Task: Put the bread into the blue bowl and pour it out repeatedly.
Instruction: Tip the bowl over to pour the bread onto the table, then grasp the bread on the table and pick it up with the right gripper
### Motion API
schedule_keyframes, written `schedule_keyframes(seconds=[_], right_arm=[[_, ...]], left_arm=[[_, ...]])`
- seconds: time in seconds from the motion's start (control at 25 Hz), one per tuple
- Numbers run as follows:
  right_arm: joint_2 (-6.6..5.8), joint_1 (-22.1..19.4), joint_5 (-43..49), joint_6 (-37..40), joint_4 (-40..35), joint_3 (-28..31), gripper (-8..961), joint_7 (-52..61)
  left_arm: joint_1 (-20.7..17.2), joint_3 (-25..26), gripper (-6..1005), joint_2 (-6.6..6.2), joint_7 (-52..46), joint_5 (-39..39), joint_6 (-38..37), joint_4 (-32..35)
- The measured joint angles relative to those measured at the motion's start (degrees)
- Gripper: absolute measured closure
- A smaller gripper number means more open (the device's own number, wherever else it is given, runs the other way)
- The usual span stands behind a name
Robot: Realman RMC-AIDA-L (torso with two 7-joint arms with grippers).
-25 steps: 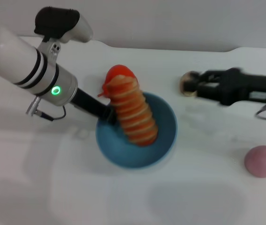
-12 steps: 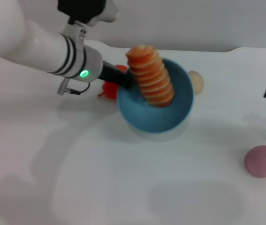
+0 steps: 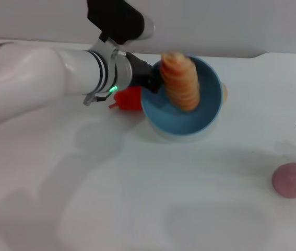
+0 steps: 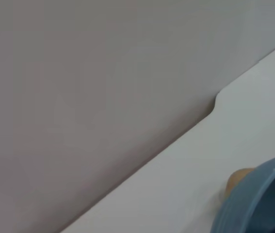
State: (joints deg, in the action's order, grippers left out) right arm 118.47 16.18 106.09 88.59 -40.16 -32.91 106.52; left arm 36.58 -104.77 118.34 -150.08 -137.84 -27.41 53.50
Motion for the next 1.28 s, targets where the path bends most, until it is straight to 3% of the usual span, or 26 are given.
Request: schedule_keyframes(seconds=[0.4, 0.68, 0.88, 1.12, 1.28], right_arm=[[-0.14, -0.5, 0.2, 1.1, 0.1, 2.9, 549, 0.0], [-0.17, -1.0, 0.4, 1.2, 0.1, 3.1, 548, -0.2], [-0.11, -1.2, 0.9, 1.2, 0.1, 3.1, 548, -0.8], [0.10, -0.6, 0.5, 1.1, 0.8, 3.1, 549, -3.3], [-0.02, 0.2, 0.4, 0.8, 1.4, 3.1, 549, -3.5]], left_arm=[[-0.1, -8.7, 1000, 0.21, 0.0, -2.2, 19.8, -4.0], [1.4, -15.6, 1001, 0.64, 0.0, -2.1, 36.1, -11.3], [0.2, -16.7, 1001, 0.43, -1.0, -1.7, 45.9, -12.1], [-2.5, -12.5, 1000, 0.00, -3.1, -1.6, 46.3, -9.3], [-5.3, -7.5, 999, -0.23, -3.0, -1.5, 39.3, -4.4]])
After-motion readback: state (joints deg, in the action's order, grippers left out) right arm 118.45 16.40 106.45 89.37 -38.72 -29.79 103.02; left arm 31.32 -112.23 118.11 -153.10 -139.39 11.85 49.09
